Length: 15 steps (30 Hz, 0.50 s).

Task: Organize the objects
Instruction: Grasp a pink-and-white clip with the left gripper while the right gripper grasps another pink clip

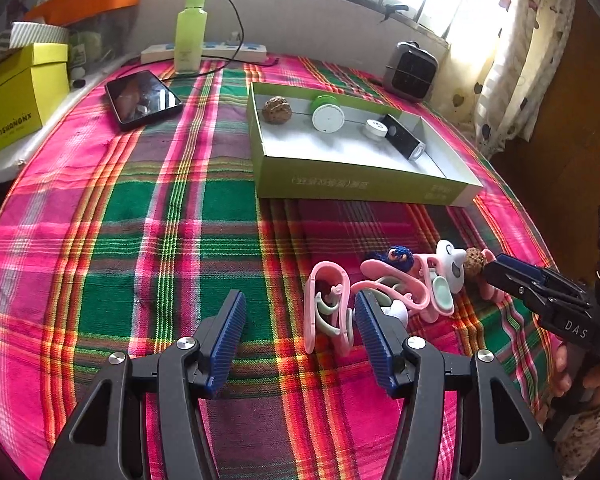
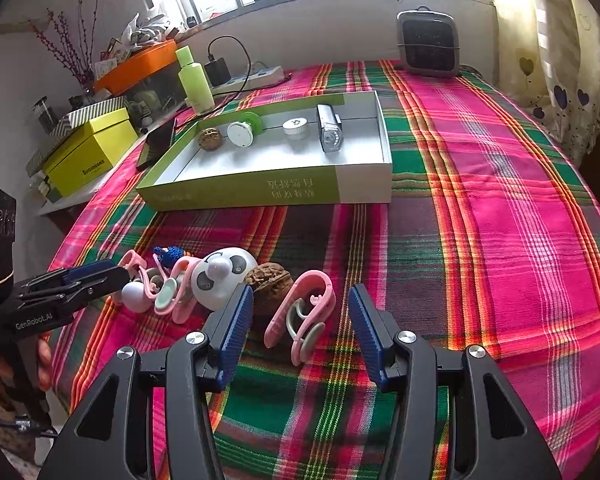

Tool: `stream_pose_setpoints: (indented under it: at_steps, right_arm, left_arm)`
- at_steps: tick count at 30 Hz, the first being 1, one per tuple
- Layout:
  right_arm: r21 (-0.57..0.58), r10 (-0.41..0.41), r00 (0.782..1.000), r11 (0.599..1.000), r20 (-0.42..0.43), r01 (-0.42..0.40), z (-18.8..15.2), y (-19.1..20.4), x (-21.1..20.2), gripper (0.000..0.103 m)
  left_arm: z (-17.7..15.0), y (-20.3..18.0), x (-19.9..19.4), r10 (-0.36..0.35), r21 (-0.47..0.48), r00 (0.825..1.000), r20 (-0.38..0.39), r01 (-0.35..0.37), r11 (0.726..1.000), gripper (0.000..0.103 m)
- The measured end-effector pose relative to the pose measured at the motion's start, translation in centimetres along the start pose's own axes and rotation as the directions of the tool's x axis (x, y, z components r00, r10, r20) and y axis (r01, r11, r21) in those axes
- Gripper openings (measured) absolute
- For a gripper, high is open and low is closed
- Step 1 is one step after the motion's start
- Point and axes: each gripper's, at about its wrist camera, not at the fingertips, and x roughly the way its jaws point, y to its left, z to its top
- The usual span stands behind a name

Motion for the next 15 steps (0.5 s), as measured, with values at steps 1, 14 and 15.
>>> stream_pose_setpoints:
  at_steps: [1, 14, 15]
  right_arm:
    - [-0.003, -0.006, 1.000, 1.000, -0.002, 0.006, -0.02, 0.09, 0.08, 0.051]
    - [-0.032, -0.118, 0.993, 0.993, -0.007, 0.118, -0.17, -0.68, 0.22, 0.051]
    - [-0.033, -0.119, 0.993, 0.992, -0.008, 0.119, -0.18, -0.65, 0.25, 0.051]
  left_arm:
    - [0.09, -0.01, 0.06, 0.002, 0.001, 1.000, 0.000, -0.002, 1.000, 0.056]
    - [0.36, -0.17, 0.35, 0.031, 0.007, 1.000, 0.001, -0.031, 1.000, 0.056]
    - [0.36, -0.22, 0.39, 0.039, 0.012, 0.999, -0.001, -0.039, 0.999, 0.056]
